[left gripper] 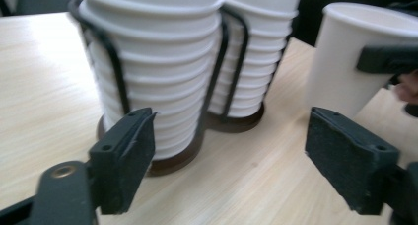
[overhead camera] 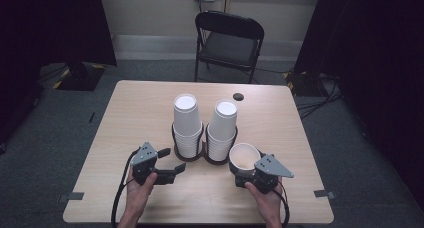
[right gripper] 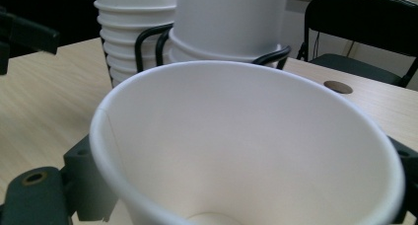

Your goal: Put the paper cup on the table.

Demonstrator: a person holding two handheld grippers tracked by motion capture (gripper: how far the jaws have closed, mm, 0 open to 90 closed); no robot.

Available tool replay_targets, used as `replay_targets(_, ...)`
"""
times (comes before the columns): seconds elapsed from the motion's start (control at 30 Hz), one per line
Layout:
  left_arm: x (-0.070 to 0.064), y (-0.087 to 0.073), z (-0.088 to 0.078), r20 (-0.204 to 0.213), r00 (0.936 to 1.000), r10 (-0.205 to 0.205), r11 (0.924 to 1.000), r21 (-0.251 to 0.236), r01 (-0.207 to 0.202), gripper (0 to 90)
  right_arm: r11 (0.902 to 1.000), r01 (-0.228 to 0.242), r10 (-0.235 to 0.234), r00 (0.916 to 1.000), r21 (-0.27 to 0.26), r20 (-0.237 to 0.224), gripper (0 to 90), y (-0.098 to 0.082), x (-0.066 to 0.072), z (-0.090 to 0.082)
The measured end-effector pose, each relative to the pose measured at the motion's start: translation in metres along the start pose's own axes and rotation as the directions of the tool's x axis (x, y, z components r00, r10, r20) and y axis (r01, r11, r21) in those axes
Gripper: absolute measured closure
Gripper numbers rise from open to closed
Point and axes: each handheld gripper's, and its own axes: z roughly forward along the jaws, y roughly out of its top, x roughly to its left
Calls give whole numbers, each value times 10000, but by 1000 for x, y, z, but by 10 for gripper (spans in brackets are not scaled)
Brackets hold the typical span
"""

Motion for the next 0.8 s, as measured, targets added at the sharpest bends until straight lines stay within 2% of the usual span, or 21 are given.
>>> replay_targets(0.13,2,-11,0,36,9999,152,9998,-101,-152,204,9997,-253,252,9992,35,319,104,3,-11,-4)
replay_targets(0.2,1,-17,2,29,10000,77,9998,-202,-77,201,9993,-321,311,9979,167,570,104,3,-16,-6)
replay_targets(0.3,-2,-26,3,-724,9972,167,9977,-643,-214,198,9986,-458,435,9957,275,815,104,3,-21,-7)
replay_targets(0.33,-2,-28,4,-774,9970,69,9978,-652,-120,198,9984,-491,464,9953,294,854,104,3,-24,-8)
replay_targets(0.5,0,-36,9,-905,9958,156,9976,-658,-216,197,9969,-782,774,9908,26,1112,104,6,-37,-6)
replay_targets(0.67,1,-44,11,-1078,9941,89,9962,-852,-181,193,9970,-745,766,9886,-210,1299,104,14,-50,0)
replay_targets(0.73,-1,-47,12,-1319,9911,167,9945,-1007,-302,183,9966,-809,824,9864,-164,1423,104,16,-56,3)
replay_targets(0.8,-2,-50,14,-1406,9899,176,9950,-952,-312,183,9959,-901,906,9843,-102,1513,104,17,-62,7)
